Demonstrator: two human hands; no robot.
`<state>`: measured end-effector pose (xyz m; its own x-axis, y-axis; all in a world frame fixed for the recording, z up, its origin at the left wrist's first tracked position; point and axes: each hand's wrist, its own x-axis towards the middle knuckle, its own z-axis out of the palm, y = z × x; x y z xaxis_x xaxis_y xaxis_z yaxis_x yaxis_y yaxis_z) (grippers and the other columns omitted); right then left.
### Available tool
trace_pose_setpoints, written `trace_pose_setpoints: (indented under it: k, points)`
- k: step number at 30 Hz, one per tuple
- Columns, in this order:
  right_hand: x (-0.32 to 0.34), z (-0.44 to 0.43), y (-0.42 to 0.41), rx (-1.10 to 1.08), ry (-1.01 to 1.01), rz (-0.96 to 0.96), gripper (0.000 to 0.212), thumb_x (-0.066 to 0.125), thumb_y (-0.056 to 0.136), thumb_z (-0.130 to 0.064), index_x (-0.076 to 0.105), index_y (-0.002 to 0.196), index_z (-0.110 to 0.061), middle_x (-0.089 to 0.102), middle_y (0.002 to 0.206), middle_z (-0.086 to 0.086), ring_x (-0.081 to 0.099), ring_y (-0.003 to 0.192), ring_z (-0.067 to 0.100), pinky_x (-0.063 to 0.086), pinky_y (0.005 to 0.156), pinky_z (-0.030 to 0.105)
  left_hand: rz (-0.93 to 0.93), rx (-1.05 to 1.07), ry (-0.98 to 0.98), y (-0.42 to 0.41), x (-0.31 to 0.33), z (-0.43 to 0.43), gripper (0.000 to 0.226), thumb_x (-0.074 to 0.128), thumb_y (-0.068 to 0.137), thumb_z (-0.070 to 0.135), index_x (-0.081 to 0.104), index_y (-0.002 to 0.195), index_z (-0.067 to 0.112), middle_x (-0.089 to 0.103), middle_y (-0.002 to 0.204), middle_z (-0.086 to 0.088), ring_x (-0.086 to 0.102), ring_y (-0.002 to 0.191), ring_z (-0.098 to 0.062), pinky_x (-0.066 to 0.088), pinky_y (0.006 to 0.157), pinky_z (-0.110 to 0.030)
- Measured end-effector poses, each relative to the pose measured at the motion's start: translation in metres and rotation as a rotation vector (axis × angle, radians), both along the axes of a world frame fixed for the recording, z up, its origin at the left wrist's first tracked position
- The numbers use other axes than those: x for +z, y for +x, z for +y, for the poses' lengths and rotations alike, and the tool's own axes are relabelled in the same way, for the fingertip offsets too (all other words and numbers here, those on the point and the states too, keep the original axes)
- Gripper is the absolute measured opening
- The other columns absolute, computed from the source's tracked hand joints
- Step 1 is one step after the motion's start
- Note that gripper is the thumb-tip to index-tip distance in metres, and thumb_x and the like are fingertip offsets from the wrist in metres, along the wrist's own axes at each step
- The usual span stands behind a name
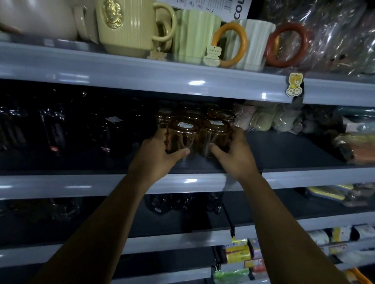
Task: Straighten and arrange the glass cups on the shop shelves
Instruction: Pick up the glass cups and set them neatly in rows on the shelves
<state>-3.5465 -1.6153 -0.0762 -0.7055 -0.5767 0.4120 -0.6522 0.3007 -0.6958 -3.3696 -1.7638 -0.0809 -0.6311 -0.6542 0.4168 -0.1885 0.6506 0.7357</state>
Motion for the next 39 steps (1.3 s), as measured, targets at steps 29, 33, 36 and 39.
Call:
trace_pose_setpoints:
  k: [29, 33, 36, 39]
  points:
    - [-0.015, 0.044, 0.117, 0.429, -0.003, 0.308, 0.029, 0.066, 0.094, -0.03, 0.065, 0.119, -0.015, 0.057, 0.119, -0.001, 0.059, 0.106, 0.019, 0.052, 0.083, 0.037, -0.017, 0.204, -0.292, 0.13, -0.01, 0.091, 0.045, 0.066, 0.092, 0.038, 0.056, 0.131, 0.018, 0.063, 0.121, 0.001, 0.062, 0.105, -0.015, 0.055, 0.084, -0.033]
    - [-0.035, 0.02, 0.163, 0.538, 0.043, 0.294, 0.033, 0.069, 0.09, -0.029, 0.065, 0.12, -0.016, 0.059, 0.119, -0.002, 0.058, 0.11, 0.019, 0.053, 0.091, 0.039, -0.15, 0.247, -0.179, 0.181, -0.03, 0.084, 0.058, 0.065, 0.091, 0.042, 0.048, 0.142, 0.02, 0.062, 0.127, -0.001, 0.063, 0.111, -0.018, 0.055, 0.085, -0.035]
    - [-0.048, -0.006, 0.205, 0.595, 0.084, 0.276, 0.041, 0.071, 0.09, -0.032, 0.062, 0.126, -0.015, 0.058, 0.126, -0.001, 0.057, 0.115, 0.019, 0.051, 0.099, 0.036, -0.224, 0.318, -0.117, 0.224, -0.045, 0.068, 0.059, 0.073, 0.088, 0.034, 0.05, 0.141, 0.02, 0.061, 0.134, -0.008, 0.064, 0.113, -0.029, 0.055, 0.085, -0.041]
    - [-0.059, -0.038, 0.254, 0.637, 0.126, 0.247, 0.049, 0.068, 0.089, -0.042, 0.059, 0.13, -0.017, 0.057, 0.13, 0.001, 0.057, 0.119, 0.021, 0.051, 0.1, 0.04, -0.245, 0.403, -0.069, 0.278, -0.06, 0.042, 0.069, 0.072, 0.08, 0.047, 0.052, 0.139, 0.018, 0.064, 0.13, -0.01, 0.068, 0.104, -0.032, 0.058, 0.081, -0.047]
